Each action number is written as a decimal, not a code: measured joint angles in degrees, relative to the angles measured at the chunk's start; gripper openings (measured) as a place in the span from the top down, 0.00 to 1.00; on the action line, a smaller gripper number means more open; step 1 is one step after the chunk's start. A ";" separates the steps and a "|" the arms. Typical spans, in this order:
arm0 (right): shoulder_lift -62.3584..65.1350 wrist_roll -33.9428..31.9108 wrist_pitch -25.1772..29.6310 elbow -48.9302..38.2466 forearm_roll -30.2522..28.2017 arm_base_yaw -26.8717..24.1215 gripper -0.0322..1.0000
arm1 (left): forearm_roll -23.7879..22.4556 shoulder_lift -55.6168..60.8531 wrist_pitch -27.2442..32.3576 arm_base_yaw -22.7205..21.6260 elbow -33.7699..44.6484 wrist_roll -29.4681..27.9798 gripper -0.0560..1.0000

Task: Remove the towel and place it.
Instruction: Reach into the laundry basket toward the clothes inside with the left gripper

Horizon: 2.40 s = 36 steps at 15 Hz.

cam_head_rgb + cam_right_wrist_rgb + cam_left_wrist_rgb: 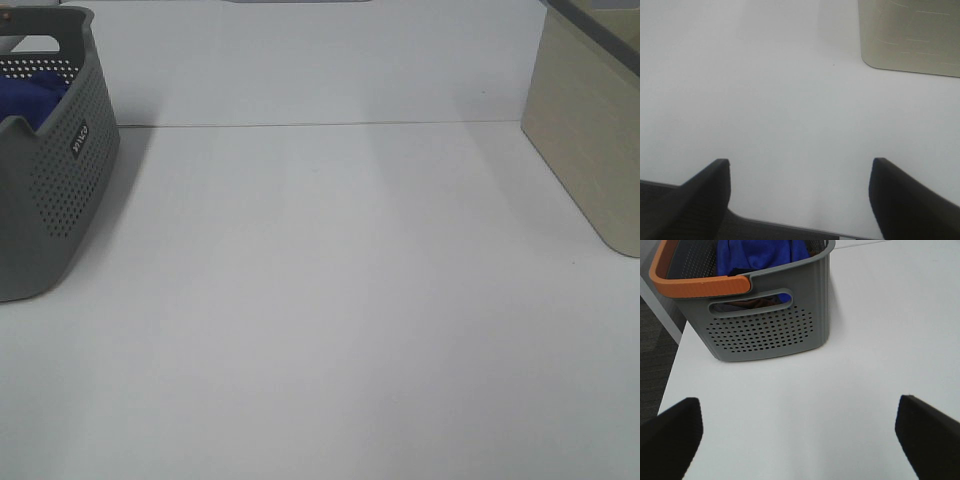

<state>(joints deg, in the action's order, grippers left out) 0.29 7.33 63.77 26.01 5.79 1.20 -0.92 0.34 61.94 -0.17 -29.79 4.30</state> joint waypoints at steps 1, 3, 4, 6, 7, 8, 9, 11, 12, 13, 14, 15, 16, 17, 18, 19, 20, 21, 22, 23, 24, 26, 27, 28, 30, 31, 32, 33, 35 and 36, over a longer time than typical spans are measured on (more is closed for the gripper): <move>0.00 0.00 0.00 0.00 0.00 0.00 0.24 | 0.00 0.00 0.00 0.00 0.00 0.00 0.01; 0.00 0.00 0.00 0.00 0.00 0.00 0.24 | 0.00 0.00 0.00 0.00 0.00 0.00 0.01; 0.00 0.00 0.00 0.00 0.00 0.00 0.24 | 0.00 0.00 0.00 0.00 0.00 0.00 0.01; 0.00 0.00 0.00 0.00 0.00 0.00 0.24 | 0.00 0.00 0.00 0.00 0.00 0.00 0.01; 0.00 0.00 0.00 0.00 0.00 0.00 0.24 | 0.00 0.00 0.00 0.00 0.00 0.00 0.01; 0.00 0.00 0.00 0.00 0.00 0.00 0.24 | 0.00 0.00 0.00 0.00 0.00 0.00 0.01; 0.00 0.00 0.00 0.00 0.00 0.00 0.24 | 0.00 0.00 0.00 0.00 0.00 0.00 0.01; 0.00 0.00 0.00 0.00 0.00 0.00 0.24 | 0.00 0.00 0.00 0.00 0.00 0.00 0.01; 0.00 0.00 0.00 0.00 0.00 0.00 0.24 | 0.00 0.00 0.00 0.00 0.00 0.00 0.01; 0.00 0.00 0.00 0.00 0.00 0.00 0.24 | 0.00 0.00 0.00 0.00 0.00 0.00 0.01; 0.00 0.00 0.00 0.00 0.00 0.00 0.24 | 0.00 0.00 0.00 0.00 0.00 0.00 0.01; 0.00 0.00 0.00 0.00 0.00 0.00 0.24 | 0.00 0.00 0.00 0.00 0.00 0.00 0.01; 0.00 0.00 0.00 0.00 0.00 0.00 0.24 | 0.00 0.00 0.00 0.00 0.00 0.00 0.01; 0.00 0.00 0.00 0.00 0.00 0.00 0.24 | 0.00 0.00 0.00 0.00 0.00 0.00 0.01; 0.00 0.00 0.00 0.00 0.00 0.00 0.24 | 0.00 0.00 0.00 0.00 0.00 0.00 0.01; 0.00 0.00 0.00 0.00 0.00 0.00 0.24 | 0.00 0.00 0.00 0.00 0.00 0.00 0.01; 0.00 0.00 0.00 0.00 0.00 0.00 0.24 | -0.46 0.00 0.00 0.00 0.00 0.11 0.01; 0.00 0.00 0.00 0.00 0.00 0.00 0.24 | -0.92 0.00 0.00 0.00 0.00 0.17 0.01; 0.00 0.00 0.00 0.00 0.00 0.00 0.24 | -1.03 0.00 0.00 0.00 0.00 0.17 0.01; 0.00 0.00 0.00 0.00 0.00 0.00 0.24 | -1.03 0.00 0.00 0.00 0.00 0.17 0.01; 0.00 0.00 0.00 0.00 0.00 0.00 0.24 | -1.03 0.00 0.00 0.00 0.00 0.17 0.01; 0.00 0.00 0.00 0.00 0.00 0.00 0.24 | -1.03 0.00 0.00 0.00 0.00 0.17 0.01; 0.00 0.00 0.00 0.00 0.00 0.00 0.24 | -1.03 0.00 0.00 0.00 0.00 0.17 0.01; 0.00 0.00 0.00 0.00 0.00 0.00 0.24 | -1.03 0.00 0.00 0.00 0.00 0.17 0.01; 0.00 0.00 0.00 0.00 0.00 0.00 0.24 | -1.03 0.00 0.00 0.00 0.00 0.17 0.01; 0.00 0.00 0.00 0.00 0.00 0.00 0.24 | -1.03 0.00 0.00 0.00 0.00 0.17 0.01; 0.00 0.00 0.00 0.00 0.00 0.00 0.24 | -1.03 0.00 0.00 0.00 0.00 0.17 0.01; 0.00 0.00 0.00 0.00 0.00 0.00 0.24 | -1.03 0.00 0.00 0.00 0.00 0.17 0.01; 0.00 0.00 0.00 0.00 0.00 0.00 0.24 | -1.03 0.00 0.00 0.00 0.00 0.17 0.01; 0.00 0.00 0.00 0.00 0.00 0.00 0.24 | -1.03 0.00 0.00 0.00 0.00 0.17 0.01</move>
<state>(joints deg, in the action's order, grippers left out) 0.29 7.33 63.77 26.01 5.79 1.20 -1.95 0.34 61.94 -0.17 -29.79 4.47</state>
